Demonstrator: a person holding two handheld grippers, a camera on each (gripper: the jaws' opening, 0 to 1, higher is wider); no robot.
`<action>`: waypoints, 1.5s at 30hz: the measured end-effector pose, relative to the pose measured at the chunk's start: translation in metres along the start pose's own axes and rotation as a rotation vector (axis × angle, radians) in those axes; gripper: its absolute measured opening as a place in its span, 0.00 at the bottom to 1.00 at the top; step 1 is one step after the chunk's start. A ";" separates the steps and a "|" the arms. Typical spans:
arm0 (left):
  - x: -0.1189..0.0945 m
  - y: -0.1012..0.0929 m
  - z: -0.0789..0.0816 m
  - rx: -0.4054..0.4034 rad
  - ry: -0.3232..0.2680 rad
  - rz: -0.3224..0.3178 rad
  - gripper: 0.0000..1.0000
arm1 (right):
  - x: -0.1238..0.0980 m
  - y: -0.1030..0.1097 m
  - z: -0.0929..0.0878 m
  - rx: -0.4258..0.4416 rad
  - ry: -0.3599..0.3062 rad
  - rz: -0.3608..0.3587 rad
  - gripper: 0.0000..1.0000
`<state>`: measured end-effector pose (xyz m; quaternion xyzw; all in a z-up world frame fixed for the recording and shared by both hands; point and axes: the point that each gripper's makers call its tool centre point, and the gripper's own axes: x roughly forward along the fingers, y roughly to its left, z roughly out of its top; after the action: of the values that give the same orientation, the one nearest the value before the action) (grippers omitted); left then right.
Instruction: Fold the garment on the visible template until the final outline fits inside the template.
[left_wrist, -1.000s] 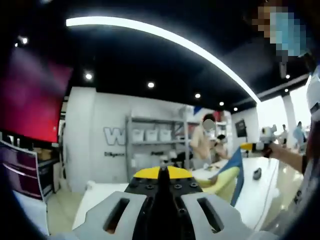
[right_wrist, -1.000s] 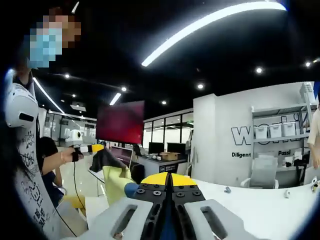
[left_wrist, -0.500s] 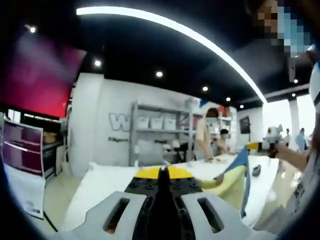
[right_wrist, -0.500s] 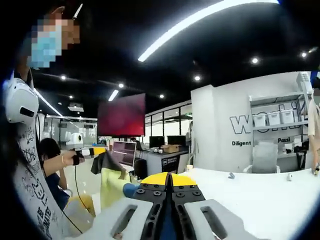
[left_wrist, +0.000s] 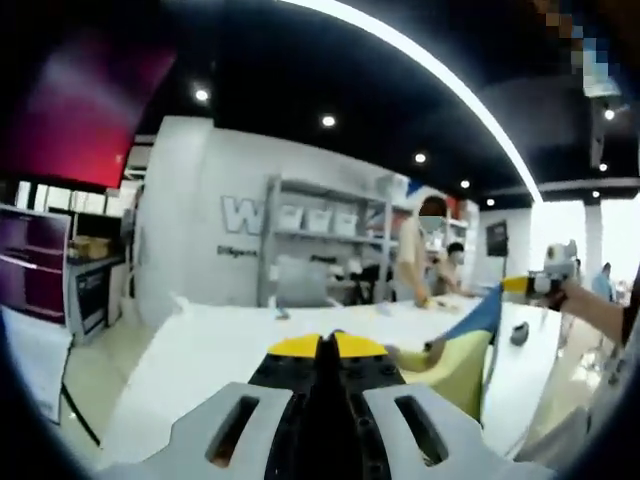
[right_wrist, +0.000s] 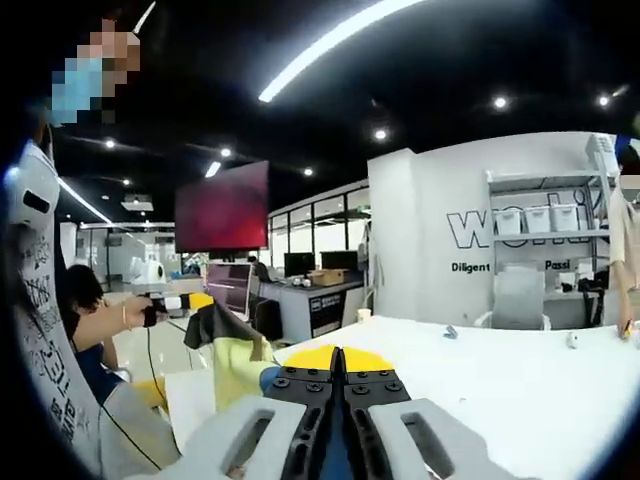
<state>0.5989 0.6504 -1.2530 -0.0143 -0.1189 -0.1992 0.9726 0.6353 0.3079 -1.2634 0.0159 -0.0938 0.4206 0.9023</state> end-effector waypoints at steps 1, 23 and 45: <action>-0.004 0.001 -0.015 -0.037 0.023 0.014 0.00 | -0.001 0.001 -0.004 0.005 0.004 -0.002 0.00; 0.068 0.031 -0.136 -0.146 0.211 0.040 0.00 | 0.027 -0.064 -0.095 0.092 0.179 -0.104 0.00; 0.159 0.087 -0.313 -0.100 0.571 0.028 0.01 | 0.089 -0.159 -0.243 0.109 0.459 -0.267 0.00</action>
<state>0.8452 0.6455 -1.5177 -0.0071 0.1701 -0.1875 0.9674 0.8501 0.2989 -1.4773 -0.0191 0.1389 0.2949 0.9452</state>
